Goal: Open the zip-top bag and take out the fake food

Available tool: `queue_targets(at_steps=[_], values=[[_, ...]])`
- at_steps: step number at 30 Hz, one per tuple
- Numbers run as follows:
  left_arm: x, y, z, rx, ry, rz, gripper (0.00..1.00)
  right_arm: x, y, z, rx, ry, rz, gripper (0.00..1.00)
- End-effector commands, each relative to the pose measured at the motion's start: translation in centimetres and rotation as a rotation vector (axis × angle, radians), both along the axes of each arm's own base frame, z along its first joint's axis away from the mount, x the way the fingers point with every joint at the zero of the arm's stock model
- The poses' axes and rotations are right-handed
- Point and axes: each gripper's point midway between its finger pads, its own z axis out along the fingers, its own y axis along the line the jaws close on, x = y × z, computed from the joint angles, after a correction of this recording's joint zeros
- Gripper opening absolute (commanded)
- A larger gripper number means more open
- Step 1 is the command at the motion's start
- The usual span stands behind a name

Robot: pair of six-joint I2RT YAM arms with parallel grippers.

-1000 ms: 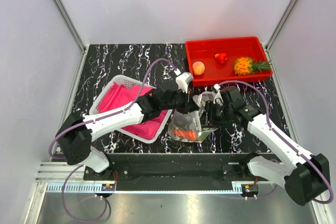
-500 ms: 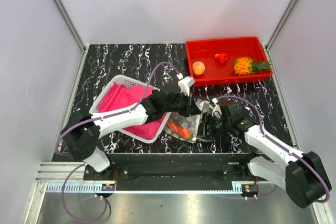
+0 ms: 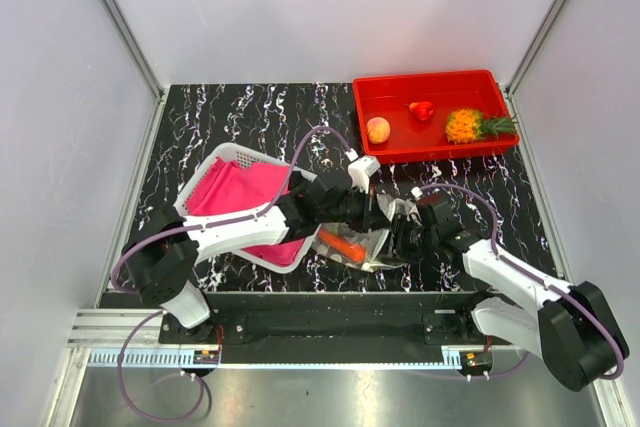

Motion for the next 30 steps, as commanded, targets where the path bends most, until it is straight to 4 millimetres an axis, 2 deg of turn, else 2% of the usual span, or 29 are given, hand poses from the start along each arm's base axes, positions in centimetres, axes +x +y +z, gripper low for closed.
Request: queue_targets(at_steps=[1, 3, 4, 6, 9, 13, 15, 17, 19, 20, 21, 24, 27, 30], values=[[-1.0, -0.7, 3.1, -0.094, -0.041, -0.025, 0.0, 1.9, -1.0, 0.8, -0.077, -0.096, -0.05, 0.48], [-1.4, -0.7, 3.9, -0.109, -0.05, -0.032, 0.0, 2.1, -1.4, 0.4, -0.117, -0.091, -0.036, 0.51], [-1.5, -0.7, 4.0, -0.107, -0.055, -0.032, 0.0, 2.2, -1.5, 0.2, -0.13, -0.092, -0.032, 0.58], [-1.4, -0.4, 4.3, -0.101, -0.065, -0.027, 0.0, 2.1, -1.4, -0.1, -0.139, -0.083, -0.008, 0.61], [-1.2, -0.2, 4.4, -0.088, -0.077, -0.022, 0.0, 1.7, -0.8, -0.3, -0.119, -0.046, 0.023, 0.58], [-1.0, -1.1, 4.3, -0.087, -0.07, -0.04, 0.0, 0.7, 0.0, -0.8, -0.077, 0.005, 0.064, 0.46], [-1.2, -1.8, 4.0, -0.104, -0.051, -0.051, 0.0, 0.9, -0.3, -1.3, -0.088, -0.002, 0.042, 0.37], [-1.5, -2.1, 3.5, -0.108, -0.037, -0.058, 0.0, 1.3, -0.5, -1.6, -0.1, -0.013, 0.028, 0.35], [-1.7, -2.3, 3.4, -0.114, -0.032, -0.062, 0.0, 1.8, -0.3, -1.8, -0.094, -0.033, 0.025, 0.36], [-1.9, -2.4, 3.3, -0.112, -0.03, -0.064, 0.0, 1.6, -0.3, -2.6, -0.104, -0.009, 0.028, 0.38], [-2.0, -2.3, 3.1, -0.107, -0.028, -0.063, 0.0, 1.7, -0.4, -3.0, -0.116, -0.005, 0.023, 0.44], [-2.1, -1.7, 2.8, -0.095, -0.031, -0.054, 0.0, 1.7, -0.7, -4.3, -0.145, 0.026, 0.02, 0.53], [-2.2, -1.0, 3.0, -0.093, -0.039, -0.042, 0.0, 1.8, -0.6, -5.1, -0.134, 0.029, -0.004, 0.54], [-2.4, -0.7, 3.8, -0.106, -0.048, -0.042, 0.0, 1.8, -0.5, -5.6, -0.13, 0.04, -0.008, 0.47]])
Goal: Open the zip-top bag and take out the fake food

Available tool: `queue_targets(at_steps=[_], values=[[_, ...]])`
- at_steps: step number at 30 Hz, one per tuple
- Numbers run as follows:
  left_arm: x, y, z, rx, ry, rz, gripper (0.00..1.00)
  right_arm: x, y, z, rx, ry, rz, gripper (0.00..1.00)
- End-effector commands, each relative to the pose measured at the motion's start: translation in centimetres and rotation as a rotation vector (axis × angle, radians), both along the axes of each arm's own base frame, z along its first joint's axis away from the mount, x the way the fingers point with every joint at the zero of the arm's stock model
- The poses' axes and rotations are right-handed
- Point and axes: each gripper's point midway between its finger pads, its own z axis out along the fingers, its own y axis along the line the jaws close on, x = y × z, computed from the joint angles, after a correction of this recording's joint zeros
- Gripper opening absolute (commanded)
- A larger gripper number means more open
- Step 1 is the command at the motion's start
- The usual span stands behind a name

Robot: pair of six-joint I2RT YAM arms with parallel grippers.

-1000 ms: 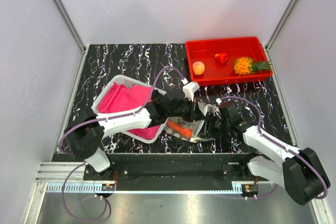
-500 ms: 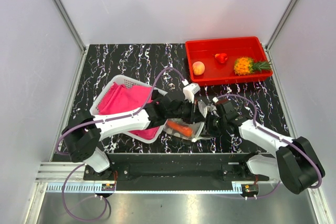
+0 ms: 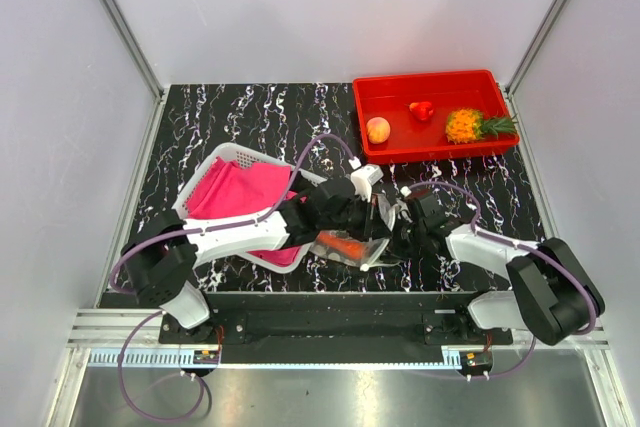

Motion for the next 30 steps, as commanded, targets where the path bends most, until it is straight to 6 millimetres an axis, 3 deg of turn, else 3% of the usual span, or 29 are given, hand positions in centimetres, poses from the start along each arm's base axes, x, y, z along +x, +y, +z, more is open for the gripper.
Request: queue_targets(at_steps=[1, 5, 9, 10, 15, 16, 18, 19, 23, 30], values=[[-0.4, -0.3, 5.0, -0.135, -0.073, -0.011, 0.0, 0.3, -0.8, -2.3, -0.061, 0.0, -0.037, 0.41], [-0.6, 0.1, 4.7, -0.122, -0.071, -0.015, 0.0, 1.0, -0.7, -1.2, -0.055, -0.037, -0.042, 0.21], [-0.5, 0.6, 3.1, -0.083, -0.066, -0.003, 0.0, 1.1, -2.1, 0.6, -0.121, -0.081, -0.053, 0.19], [-0.5, 0.7, 2.5, -0.071, -0.062, -0.003, 0.0, 1.6, -2.1, 2.0, -0.116, -0.133, -0.045, 0.19], [-0.1, 1.0, 1.1, -0.049, -0.053, 0.017, 0.0, 1.6, -2.7, 5.1, -0.115, -0.182, -0.074, 0.12], [-0.2, 1.1, 0.7, -0.043, -0.048, 0.016, 0.0, 1.8, -2.6, 5.7, -0.113, -0.199, -0.071, 0.13], [-0.1, 1.0, 0.6, -0.043, -0.044, 0.014, 0.0, 2.2, -2.6, 6.3, -0.12, -0.226, -0.058, 0.29], [-0.4, 0.9, 0.6, -0.048, -0.041, 0.004, 0.0, 2.4, -2.7, 6.3, -0.126, -0.231, -0.056, 0.31], [-0.6, 0.8, 1.2, -0.077, -0.036, 0.001, 0.0, 2.9, -2.6, 5.3, -0.154, -0.2, -0.055, 0.51], [-0.9, 1.2, 1.5, -0.084, -0.036, -0.004, 0.0, 2.1, -2.3, 3.1, -0.158, -0.123, -0.045, 0.55]])
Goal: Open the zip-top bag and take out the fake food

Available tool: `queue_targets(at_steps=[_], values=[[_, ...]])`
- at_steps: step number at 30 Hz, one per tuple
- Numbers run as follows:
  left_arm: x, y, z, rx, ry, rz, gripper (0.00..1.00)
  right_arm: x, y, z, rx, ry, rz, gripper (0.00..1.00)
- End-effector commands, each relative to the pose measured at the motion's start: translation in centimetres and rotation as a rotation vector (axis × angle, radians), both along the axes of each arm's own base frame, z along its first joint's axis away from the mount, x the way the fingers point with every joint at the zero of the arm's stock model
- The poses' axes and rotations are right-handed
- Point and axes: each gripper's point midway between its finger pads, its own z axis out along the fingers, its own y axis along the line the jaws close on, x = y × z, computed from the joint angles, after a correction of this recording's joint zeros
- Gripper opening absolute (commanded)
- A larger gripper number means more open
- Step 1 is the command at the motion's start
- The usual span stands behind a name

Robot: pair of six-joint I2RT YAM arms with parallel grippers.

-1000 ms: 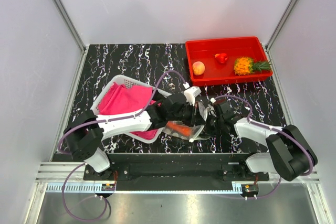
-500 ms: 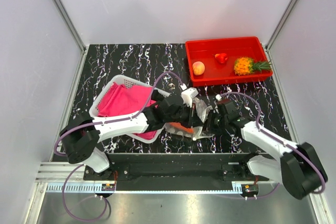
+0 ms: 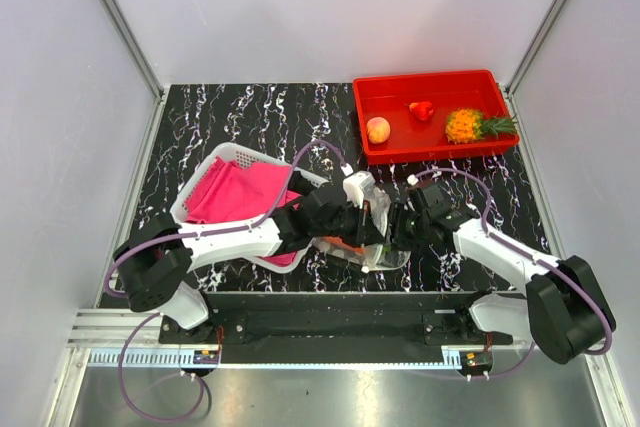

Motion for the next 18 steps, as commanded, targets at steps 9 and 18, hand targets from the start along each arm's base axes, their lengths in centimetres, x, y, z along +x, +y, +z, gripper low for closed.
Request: queue_targets(at_steps=[9, 18], values=[[0.7, -0.9, 2.6, -0.08, -0.045, 0.016, 0.0, 0.4, 0.8, 3.1, 0.086, -0.122, 0.017, 0.0], [3.6, 0.6, 0.5, 0.049, -0.02, 0.189, 0.0, -1.5, 2.1, 13.4, 0.315, -0.27, 0.059, 0.0]])
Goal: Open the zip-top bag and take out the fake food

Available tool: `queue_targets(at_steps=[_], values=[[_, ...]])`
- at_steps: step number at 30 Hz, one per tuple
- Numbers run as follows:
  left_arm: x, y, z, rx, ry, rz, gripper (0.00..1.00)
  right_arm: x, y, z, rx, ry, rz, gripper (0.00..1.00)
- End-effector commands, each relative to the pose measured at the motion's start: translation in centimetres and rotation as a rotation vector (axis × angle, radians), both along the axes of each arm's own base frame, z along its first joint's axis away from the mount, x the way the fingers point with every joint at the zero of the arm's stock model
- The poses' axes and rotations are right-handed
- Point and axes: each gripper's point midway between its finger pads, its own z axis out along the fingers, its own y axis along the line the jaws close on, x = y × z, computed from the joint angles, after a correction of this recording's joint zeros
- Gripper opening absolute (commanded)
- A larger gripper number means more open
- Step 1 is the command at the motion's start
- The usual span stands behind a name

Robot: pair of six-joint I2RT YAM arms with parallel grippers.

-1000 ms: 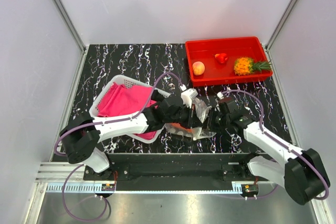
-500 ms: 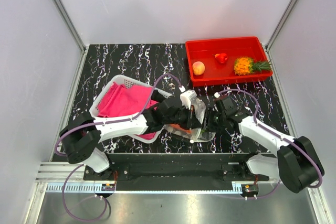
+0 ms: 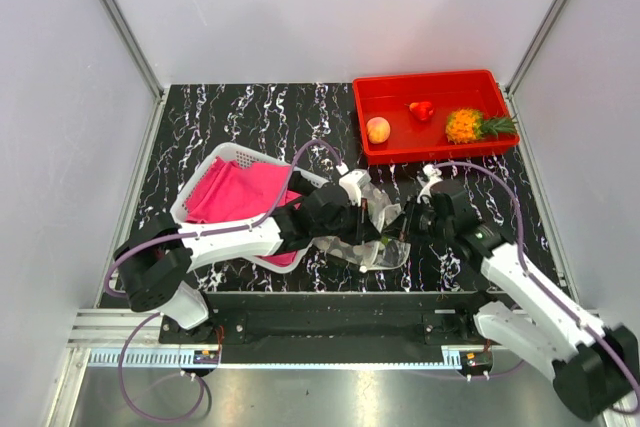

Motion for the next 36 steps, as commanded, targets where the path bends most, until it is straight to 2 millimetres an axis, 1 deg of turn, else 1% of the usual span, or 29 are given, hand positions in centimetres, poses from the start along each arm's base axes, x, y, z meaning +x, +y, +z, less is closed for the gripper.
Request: queue_targets(at_steps=[1, 2, 3, 4, 5, 6, 7, 8, 10, 12, 13, 15, 16, 18, 20, 21, 22, 24, 25, 26, 27, 28, 29, 30, 32, 33, 34, 35, 36], values=[[2.5, 0.0, 0.9, 0.012, -0.018, 0.11, 0.0, -1.4, 1.1, 6.8, 0.15, -0.077, 0.035, 0.0], [2.6, 0.2, 0.6, 0.018, -0.011, 0.122, 0.0, -1.4, 0.9, 8.5, 0.162, -0.103, 0.028, 0.0], [2.7, 0.2, 0.6, 0.014, -0.007, 0.13, 0.0, -1.3, 0.3, 8.7, 0.134, -0.113, -0.001, 0.0], [2.7, 0.4, 0.7, 0.011, -0.008, 0.133, 0.0, -1.9, -0.7, 8.5, 0.092, -0.091, -0.02, 0.0], [2.8, 0.5, 0.8, 0.007, -0.012, 0.137, 0.0, -1.7, -1.2, 9.9, 0.07, -0.131, -0.033, 0.0], [2.9, 0.8, 0.7, 0.015, -0.013, 0.145, 0.0, -1.3, -2.3, 10.1, 0.024, -0.152, -0.076, 0.0], [3.0, 1.0, 1.0, 0.01, -0.021, 0.151, 0.0, -1.8, -3.2, 10.1, -0.016, -0.14, -0.094, 0.0], [3.1, 1.1, 1.0, 0.013, -0.023, 0.154, 0.0, -1.5, -3.7, 11.9, -0.028, -0.188, -0.109, 0.0], [2.9, 1.3, 1.2, 0.011, -0.031, 0.14, 0.0, -0.8, -4.8, 14.4, -0.057, -0.249, -0.161, 0.0], [2.9, 1.3, 1.3, 0.008, -0.032, 0.128, 0.0, 0.2, -5.4, 16.0, -0.078, -0.29, -0.2, 0.0], [2.7, 1.3, 1.2, 0.005, -0.031, 0.12, 0.0, 1.0, -5.2, 17.8, -0.074, -0.315, -0.207, 0.0], [2.5, 1.2, 1.4, -0.006, -0.032, 0.103, 0.0, 2.6, -5.7, 19.4, -0.114, -0.362, -0.248, 0.0], [2.4, 1.2, 1.5, -0.009, -0.033, 0.095, 0.0, 4.0, -5.7, 20.9, -0.137, -0.395, -0.257, 0.0], [2.3, 0.9, 1.8, -0.026, -0.042, 0.077, 0.0, 6.1, -6.2, 22.3, -0.192, -0.443, -0.303, 0.0], [2.1, 0.6, 2.2, -0.039, -0.047, 0.059, 0.0, 9.1, -6.1, 23.8, -0.26, -0.476, -0.323, 0.0], [1.9, 0.3, 2.4, -0.047, -0.051, 0.039, 0.0, 10.4, -6.7, 24.1, -0.304, -0.492, -0.362, 0.0], [1.9, 0.2, 2.5, -0.053, -0.052, 0.028, 0.0, 12.6, -6.4, 24.6, -0.34, -0.513, -0.364, 0.0], [1.5, -0.4, 3.3, -0.089, -0.063, -0.007, 0.0, 15.5, -7.6, 24.6, -0.384, -0.528, -0.408, 0.0], [1.5, -0.5, 3.6, -0.1, -0.069, -0.016, 0.0, 18.1, -7.8, 24.2, -0.405, -0.532, -0.415, 0.0], [1.4, -0.7, 3.9, -0.115, -0.075, -0.026, 0.0, 19.4, -8.1, 23.9, -0.408, -0.525, -0.419, 0.0], [1.3, -0.8, 3.9, -0.118, -0.078, -0.031, 0.0, 21.3, -9.7, 23.9, -0.413, -0.528, -0.462, 0.0], [1.3, -0.9, 3.9, -0.119, -0.078, -0.038, 0.0, 23.4, -9.9, 22.7, -0.426, -0.502, -0.462, 0.0], [1.2, -1.0, 4.0, -0.127, -0.084, -0.045, 0.0, 24.7, -10.1, 22.2, -0.417, -0.49, -0.459, 0.0], [1.2, -1.0, 3.9, -0.125, -0.083, -0.051, 0.0, 27.2, -11.2, 21.0, -0.43, -0.468, -0.483, 0.0], [1.1, -1.1, 3.7, -0.112, -0.078, -0.061, 0.0, 29.5, -11.2, 19.8, -0.425, -0.447, -0.457, 0.04], [1.3, -1.2, 3.9, -0.112, -0.082, -0.064, 0.0, 30.9, -11.2, 17.5, -0.436, -0.399, -0.437, 0.22], [1.3, -1.3, 3.8, -0.109, -0.08, -0.067, 0.0, 31.7, -11.4, 18.3, -0.428, -0.415, -0.437, 0.33], [1.2, -1.3, 3.8, -0.109, -0.079, -0.075, 0.0, 32.0, -11.2, 18.0, -0.419, -0.404, -0.424, 0.42], [1.2, -1.4, 3.8, -0.107, -0.076, -0.077, 0.0, 31.9, -11.2, 17.3, -0.426, -0.373, -0.41, 0.58]])
